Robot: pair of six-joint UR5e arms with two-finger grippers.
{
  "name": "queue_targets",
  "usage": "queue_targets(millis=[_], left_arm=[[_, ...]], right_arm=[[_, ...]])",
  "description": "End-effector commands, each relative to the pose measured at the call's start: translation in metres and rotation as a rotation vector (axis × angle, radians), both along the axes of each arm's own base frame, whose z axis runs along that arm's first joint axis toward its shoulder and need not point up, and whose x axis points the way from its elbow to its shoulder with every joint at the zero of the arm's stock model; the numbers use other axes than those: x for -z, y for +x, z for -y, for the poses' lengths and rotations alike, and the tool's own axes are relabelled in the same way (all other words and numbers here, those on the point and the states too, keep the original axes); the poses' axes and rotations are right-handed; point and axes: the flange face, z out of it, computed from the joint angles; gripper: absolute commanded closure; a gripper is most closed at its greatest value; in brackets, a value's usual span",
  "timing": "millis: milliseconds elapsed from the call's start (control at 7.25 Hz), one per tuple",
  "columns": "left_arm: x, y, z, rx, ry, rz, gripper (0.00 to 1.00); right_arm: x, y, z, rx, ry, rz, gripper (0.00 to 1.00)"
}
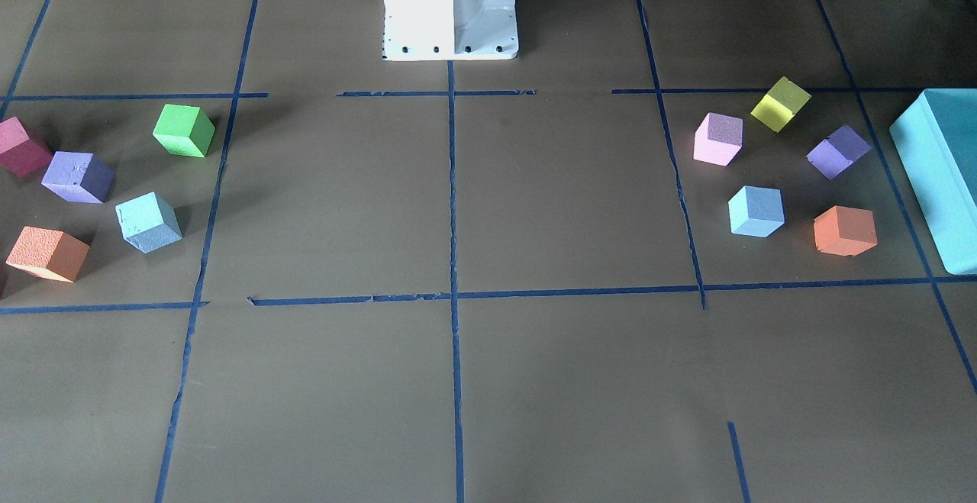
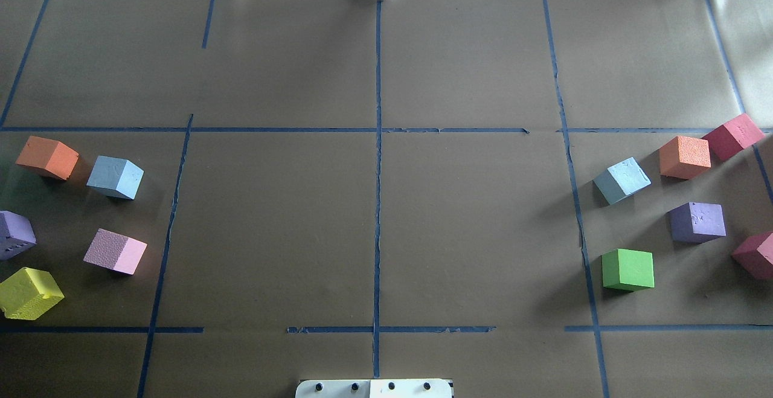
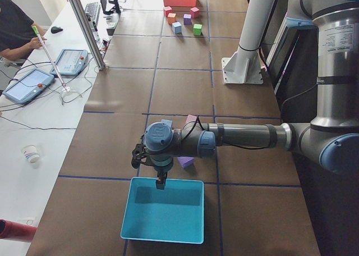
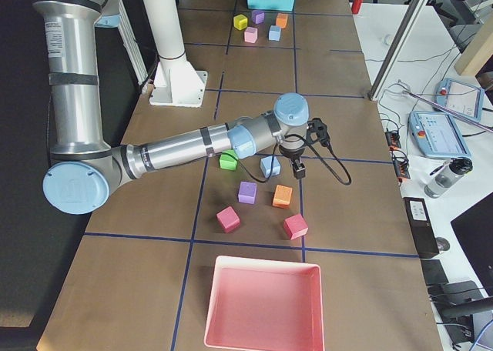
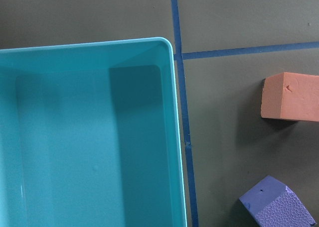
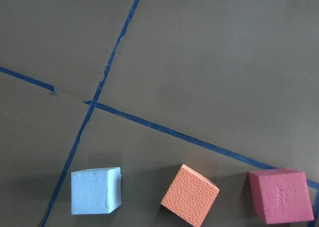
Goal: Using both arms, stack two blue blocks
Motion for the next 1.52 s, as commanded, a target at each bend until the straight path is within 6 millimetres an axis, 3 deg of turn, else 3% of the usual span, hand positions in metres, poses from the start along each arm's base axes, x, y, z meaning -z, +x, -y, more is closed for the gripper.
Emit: queue_targets(millis=[0,276,414,966,1241,1379], left_arm=[[-0.001,0.000,-0.001,-0.001,-0.001,0.000,0.00],[-0.001,0.000,-0.001,0.001,-0.003,0.000,0.00],[-0.001,0.000,-0.001,0.001,-0.003,0.000,0.00],[0.001,0.000,0.000,0.003,-0.002,-0.002,0.00],[0.002,0.000,0.001,0.003,0.001,-0.001,0.00],[0.004,0.000,0.002,0.003,0.004,-0.001,0.00]], right_arm=[[0.030,-0.081,-0.004,0.020,-0.052,-0.014,0.00],[0.027,-0.153,-0.018,-0.047,-0.073,-0.089,0.00],[0.023,-0.168,-0.024,-0.056,-0.082,-0.095,0.00],[-0.010,-0.209,-0.033,0.008,-0.106,-0.147,0.00],[-0.057,-0.219,-0.025,0.028,-0.085,-0.142,0.00],[-0.068,-0.223,-0.024,0.031,-0.077,-0.126,0.00]])
